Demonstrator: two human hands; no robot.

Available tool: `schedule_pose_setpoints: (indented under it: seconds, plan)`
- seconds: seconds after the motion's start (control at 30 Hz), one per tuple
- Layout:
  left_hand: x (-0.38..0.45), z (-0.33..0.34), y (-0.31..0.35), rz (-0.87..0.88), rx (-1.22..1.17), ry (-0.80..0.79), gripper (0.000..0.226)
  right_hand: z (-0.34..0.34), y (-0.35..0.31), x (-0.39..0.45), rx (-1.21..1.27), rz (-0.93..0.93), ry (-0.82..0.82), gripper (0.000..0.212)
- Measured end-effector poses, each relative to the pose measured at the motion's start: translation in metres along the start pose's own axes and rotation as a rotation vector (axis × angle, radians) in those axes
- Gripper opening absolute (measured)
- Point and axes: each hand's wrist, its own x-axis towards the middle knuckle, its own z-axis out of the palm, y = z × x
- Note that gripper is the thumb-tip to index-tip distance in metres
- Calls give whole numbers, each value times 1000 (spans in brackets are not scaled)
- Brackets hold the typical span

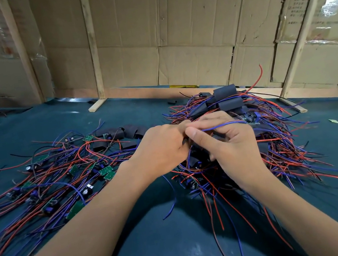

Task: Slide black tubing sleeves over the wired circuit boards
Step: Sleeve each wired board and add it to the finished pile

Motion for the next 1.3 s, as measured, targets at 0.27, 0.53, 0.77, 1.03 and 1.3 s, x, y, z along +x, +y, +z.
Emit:
schedule_pose_setpoints:
  seconds: [0.27, 0.53, 0.77, 1.03, 1.3]
  plan:
    - [-4, 4, -16, -97, -55, 123, 37, -3, -11, 10, 592, 534, 87, 37]
    - [-5, 3, -22, -5, 48, 180, 39, -11, -13, 14, 694, 489, 173, 25]
    - [-1, -6, -12, 138, 254, 373, 41, -2, -13, 10, 523, 379, 85, 28]
    - [3, -10, 3, 64, 257, 457, 38, 0, -12, 6, 512, 351, 34, 31]
    - [-1, -11, 0, 20, 156, 409, 38, -3, -11, 5, 627, 362, 50, 10]
